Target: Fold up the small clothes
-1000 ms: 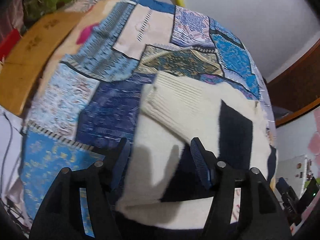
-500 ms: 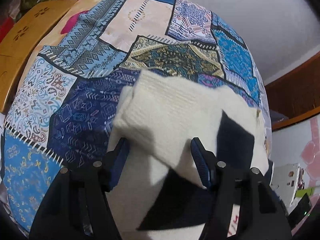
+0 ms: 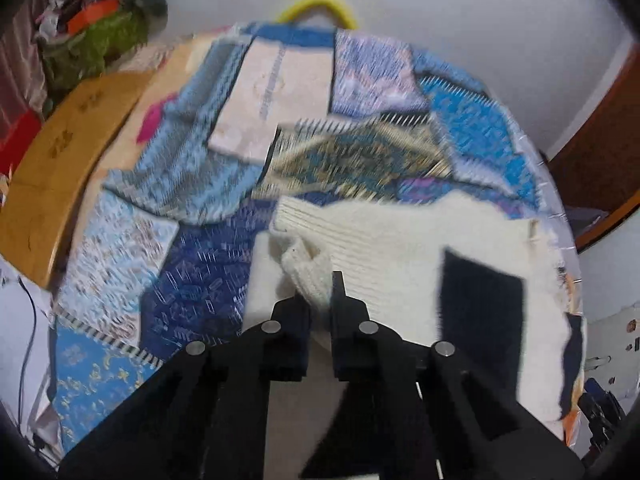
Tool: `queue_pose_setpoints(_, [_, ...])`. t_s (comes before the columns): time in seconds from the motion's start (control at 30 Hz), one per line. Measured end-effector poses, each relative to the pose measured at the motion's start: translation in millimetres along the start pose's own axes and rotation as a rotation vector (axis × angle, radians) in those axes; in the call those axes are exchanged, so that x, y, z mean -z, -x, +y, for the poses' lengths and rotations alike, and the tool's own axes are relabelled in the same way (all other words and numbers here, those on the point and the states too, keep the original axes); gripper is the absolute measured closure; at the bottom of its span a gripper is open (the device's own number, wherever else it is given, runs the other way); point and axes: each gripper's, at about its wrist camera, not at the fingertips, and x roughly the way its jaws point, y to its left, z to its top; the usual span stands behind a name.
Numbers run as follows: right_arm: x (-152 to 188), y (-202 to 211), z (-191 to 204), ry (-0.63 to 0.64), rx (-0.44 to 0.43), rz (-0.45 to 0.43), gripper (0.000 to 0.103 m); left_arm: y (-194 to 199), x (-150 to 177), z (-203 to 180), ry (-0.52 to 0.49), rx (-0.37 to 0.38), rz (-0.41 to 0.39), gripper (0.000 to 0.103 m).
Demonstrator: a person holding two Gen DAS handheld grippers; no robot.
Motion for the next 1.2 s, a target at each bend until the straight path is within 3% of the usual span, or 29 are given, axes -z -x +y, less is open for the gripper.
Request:
queue_pose_setpoints(0.17, [-1.2, 5.0, 1.7, 0.001, 0.004, -0.012, 0.048, 49.9, 0.2, -14.9, -0.07, 0.008, -0.115, 0.096])
queue_pose_setpoints(0.43, [2.7, 11.6, 10.9, 0.014, -0.009, -0.017, 0.048, 81.1, 6.6, -11.0, -0.083, 0.016, -0.162, 0.096])
queue_pose_setpoints(1.03, [8.9, 17.0, 12.2, -0.006, -0.017, 0.001, 0.048, 36.2, 59.4, 21.7, -0.094, -0.03, 0.028, 0.094])
queue_pose_setpoints(1.2, [10.9, 18.3, 15.4, -0.008, -0.02, 0.004, 0.048, 34.9, 69.2, 26.4, -0.111, -0.056, 0.047, 0.084])
